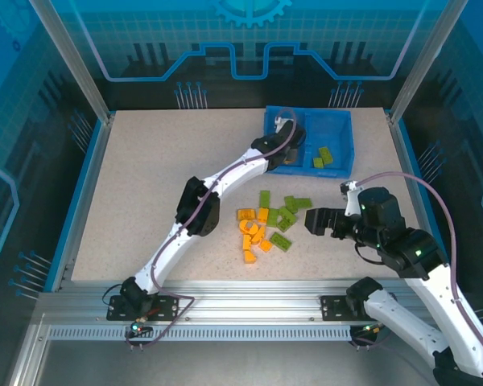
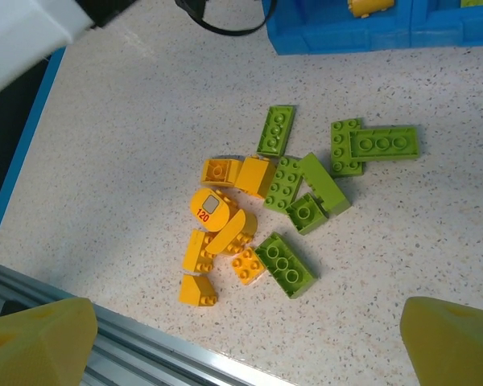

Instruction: Sort the legos into containers by color

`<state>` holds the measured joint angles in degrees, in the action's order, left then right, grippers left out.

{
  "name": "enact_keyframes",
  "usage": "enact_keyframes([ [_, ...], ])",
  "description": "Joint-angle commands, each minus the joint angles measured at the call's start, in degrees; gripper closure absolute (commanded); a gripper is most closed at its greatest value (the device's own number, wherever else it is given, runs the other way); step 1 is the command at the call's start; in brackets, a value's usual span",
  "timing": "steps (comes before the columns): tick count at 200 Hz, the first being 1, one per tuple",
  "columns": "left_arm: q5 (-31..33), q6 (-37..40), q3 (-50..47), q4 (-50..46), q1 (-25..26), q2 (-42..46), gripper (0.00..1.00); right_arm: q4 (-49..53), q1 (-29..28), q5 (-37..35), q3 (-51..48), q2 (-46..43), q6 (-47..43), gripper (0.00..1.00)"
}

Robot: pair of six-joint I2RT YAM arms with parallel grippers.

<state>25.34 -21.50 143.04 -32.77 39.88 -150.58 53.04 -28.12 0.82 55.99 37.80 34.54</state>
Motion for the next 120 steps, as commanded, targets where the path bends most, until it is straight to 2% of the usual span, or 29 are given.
enact_keyframes([
  [1, -1.84, 2.13, 3.38, 2.36, -0.4, 1.8, 0.6, 1.01, -0.54, -0.63, 0.61, -0.21, 0.44, 0.02],
  [53, -3.79, 3.17, 0.88, 3.38, 0.47, 7.56, 0.42, 0.54, -0.53, -0.2, 0.79, 0.39, 0.57, 0.01],
  [87, -4.44, 3.18, -3.4, 2.13, 2.37, 16.84, 0.46, 0.14, -0.58, -0.5, 0.32, 0.92, 0.35, 0.01],
  [100, -5.51, 2.41, -11.86, 4.68, 3.43, 24.65, 0.47, 0.12, -0.53, -0.82, -0.24, 1.26, 0.17, 0.01],
  [120, -7.26, 2.91, -31.6, 14.56, 5.48, 40.49, 0.49, -0.39, -0.55, -0.55, -1.4, 2.67, -0.46, 0.01],
])
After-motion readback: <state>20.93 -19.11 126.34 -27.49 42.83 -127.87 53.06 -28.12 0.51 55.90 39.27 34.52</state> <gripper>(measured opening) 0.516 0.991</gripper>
